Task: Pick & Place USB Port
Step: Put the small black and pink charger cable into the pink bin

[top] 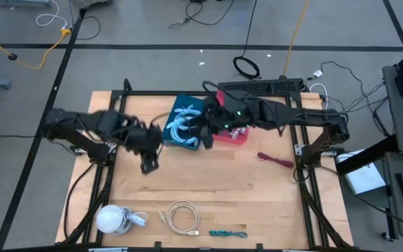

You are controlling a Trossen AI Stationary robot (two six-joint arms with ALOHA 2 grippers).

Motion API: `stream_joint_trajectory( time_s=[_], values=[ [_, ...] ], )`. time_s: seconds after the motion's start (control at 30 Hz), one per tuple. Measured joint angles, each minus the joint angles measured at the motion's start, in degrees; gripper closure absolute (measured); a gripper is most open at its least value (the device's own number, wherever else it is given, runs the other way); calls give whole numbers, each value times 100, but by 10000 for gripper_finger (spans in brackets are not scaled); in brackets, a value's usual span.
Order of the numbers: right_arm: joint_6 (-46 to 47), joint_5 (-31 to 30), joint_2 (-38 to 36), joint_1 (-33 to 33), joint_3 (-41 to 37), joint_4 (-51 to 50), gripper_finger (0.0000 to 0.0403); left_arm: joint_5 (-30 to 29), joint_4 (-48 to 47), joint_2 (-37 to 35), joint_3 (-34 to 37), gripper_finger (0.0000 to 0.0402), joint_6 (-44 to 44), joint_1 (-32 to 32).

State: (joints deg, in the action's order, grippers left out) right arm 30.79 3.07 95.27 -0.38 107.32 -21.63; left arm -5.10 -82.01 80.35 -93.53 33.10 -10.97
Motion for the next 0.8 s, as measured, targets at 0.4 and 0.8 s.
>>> stream_joint_trajectory(
  time_s=[0.4, 0.8],
  values=[
    [81, -28, -494, 1557, 5, 364, 188, 66, 6165, -1001, 3966, 199, 2898, -1782],
    [6, -2412, -681, 4306, 8, -1904, 189, -771, 6970, 1002, 2560, 199, 3604, -2798]
  ],
)
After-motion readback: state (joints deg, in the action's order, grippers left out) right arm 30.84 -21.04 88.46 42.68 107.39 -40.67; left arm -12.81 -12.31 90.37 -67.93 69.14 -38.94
